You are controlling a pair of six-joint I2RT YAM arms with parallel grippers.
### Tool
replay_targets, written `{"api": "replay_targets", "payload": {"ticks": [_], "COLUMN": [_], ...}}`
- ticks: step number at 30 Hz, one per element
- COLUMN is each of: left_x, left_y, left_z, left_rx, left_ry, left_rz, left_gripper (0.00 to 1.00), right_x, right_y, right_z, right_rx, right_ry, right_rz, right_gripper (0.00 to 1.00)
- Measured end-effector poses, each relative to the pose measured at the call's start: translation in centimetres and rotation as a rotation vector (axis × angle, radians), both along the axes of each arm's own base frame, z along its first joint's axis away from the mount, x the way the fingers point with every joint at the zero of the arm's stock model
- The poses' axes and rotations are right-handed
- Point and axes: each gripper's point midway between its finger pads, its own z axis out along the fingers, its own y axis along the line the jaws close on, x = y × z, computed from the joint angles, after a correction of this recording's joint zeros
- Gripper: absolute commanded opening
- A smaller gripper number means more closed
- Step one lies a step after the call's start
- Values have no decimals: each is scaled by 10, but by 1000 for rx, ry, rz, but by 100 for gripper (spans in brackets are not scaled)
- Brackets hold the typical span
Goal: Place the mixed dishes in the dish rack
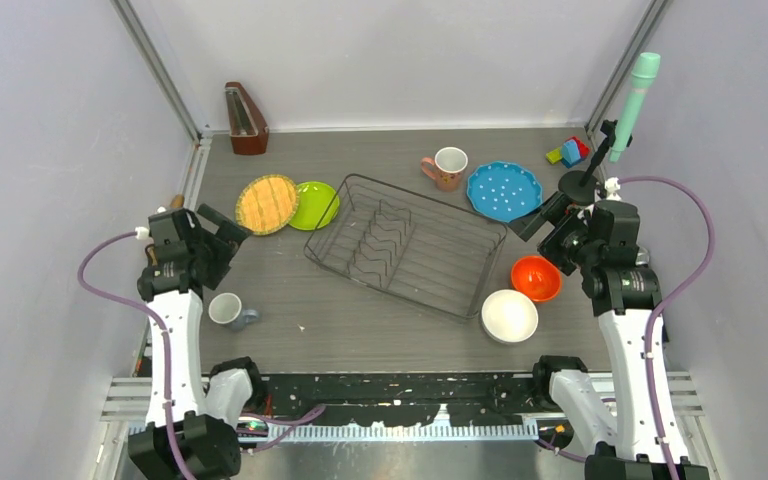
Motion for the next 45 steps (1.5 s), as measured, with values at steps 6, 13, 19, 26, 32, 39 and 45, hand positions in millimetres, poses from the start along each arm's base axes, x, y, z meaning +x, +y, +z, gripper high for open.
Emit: {"api": "replay_targets", "payload": {"ticks": [6,13,19,26,32,39,45], "left_x": [-36,-73,-79,-72,-73,-68,-68], "left_y": [9,11,14,15,19,22,21], "left_z": [11,-2,-42,-81,-107,-118,-115], "left_rx": [56,101,58,-15,-12,-14,3], "left_ry": [122,183,320,501,634,670,677], "left_rz": [42,82,137,197,220,238,185], "left_gripper": [96,93,74,67,60,9,0], "right_x": [-3,2,4,5,9,11,14], "right_y": [2,4,6,7,7,7,8], "right_z": [2,-6,-15,-19,-19,-22,-25], "right_rx": [10,25,37,58,62,69,79], "right_ry": [-17,12,36,44,41,53,66], "right_rz": [2,14,16,6,4,4,1], "right_gripper": [95,93,92,92,91,89,89]}}
